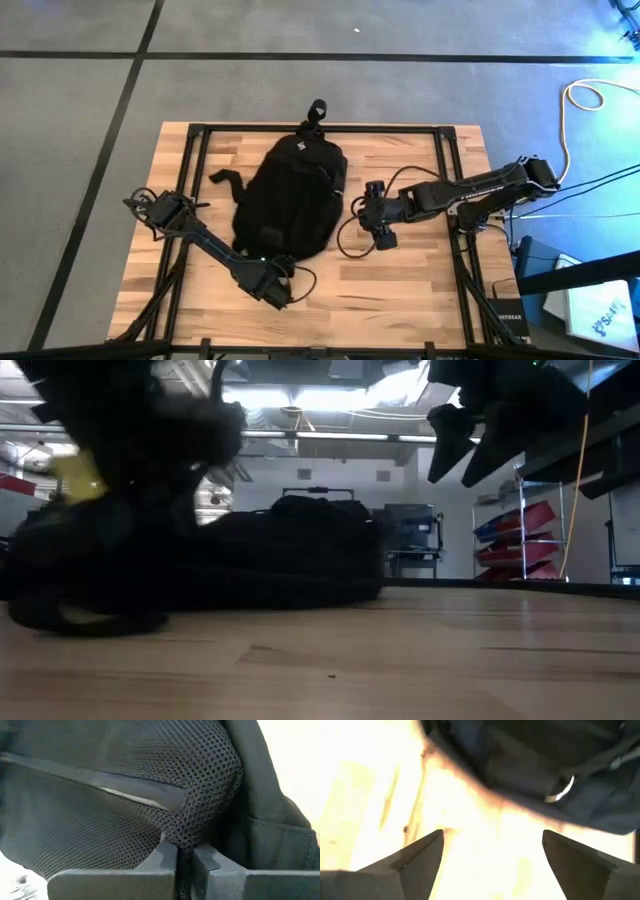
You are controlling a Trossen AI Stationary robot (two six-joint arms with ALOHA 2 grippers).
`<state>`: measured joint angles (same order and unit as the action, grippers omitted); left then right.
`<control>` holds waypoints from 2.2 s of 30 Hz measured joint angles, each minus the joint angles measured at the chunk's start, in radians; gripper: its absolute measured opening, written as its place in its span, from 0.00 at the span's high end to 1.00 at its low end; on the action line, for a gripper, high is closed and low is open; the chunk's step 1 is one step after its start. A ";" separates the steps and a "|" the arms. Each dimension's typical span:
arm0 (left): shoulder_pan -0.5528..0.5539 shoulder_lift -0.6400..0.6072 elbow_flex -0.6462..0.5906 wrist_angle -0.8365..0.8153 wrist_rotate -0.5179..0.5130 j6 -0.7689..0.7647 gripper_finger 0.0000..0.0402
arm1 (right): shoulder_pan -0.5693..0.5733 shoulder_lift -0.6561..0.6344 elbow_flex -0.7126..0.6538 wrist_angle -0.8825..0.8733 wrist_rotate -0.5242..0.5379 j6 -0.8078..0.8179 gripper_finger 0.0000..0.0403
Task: Unpack backpack
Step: Return to Home Position
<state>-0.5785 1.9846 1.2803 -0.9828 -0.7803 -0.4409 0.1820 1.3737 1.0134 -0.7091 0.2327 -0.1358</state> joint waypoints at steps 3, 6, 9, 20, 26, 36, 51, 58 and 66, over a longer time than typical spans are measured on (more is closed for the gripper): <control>-0.003 0.000 -0.018 -0.109 0.144 0.049 1.00 | 0.003 0.000 0.000 0.013 -0.031 0.029 0.22; -0.002 0.000 -0.032 -0.172 0.353 0.165 1.00 | 0.001 0.000 0.000 0.010 -0.049 0.046 0.22; -0.005 -0.002 -0.031 -0.215 0.529 0.284 1.00 | 0.001 0.000 0.000 0.012 -0.049 0.052 0.23; 0.043 -0.026 0.020 -0.106 0.679 0.321 0.85 | 0.001 0.000 0.000 0.014 -0.060 0.057 0.23; 0.063 -0.080 0.017 -0.081 0.655 0.291 0.64 | 0.001 0.000 0.000 -0.003 -0.007 0.106 0.18; 0.110 -0.278 0.018 0.040 0.426 0.207 0.31 | -0.016 -0.001 0.000 0.010 0.063 0.105 0.06; 0.139 -0.403 -0.012 0.367 0.245 0.234 0.23 | -0.018 -0.139 -0.008 0.251 -0.068 0.099 0.01; 0.159 -0.409 -0.182 0.726 0.197 0.320 0.23 | -0.018 -0.237 -0.153 0.470 -0.088 0.123 0.01; 0.207 -0.471 -0.508 1.482 0.192 0.437 0.23 | -0.003 -0.259 -0.373 0.896 -0.120 0.132 0.01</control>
<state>-0.3718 1.5139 0.7724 0.4993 -0.5880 -0.0043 0.1793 1.1149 0.6409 0.1872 0.1127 -0.0040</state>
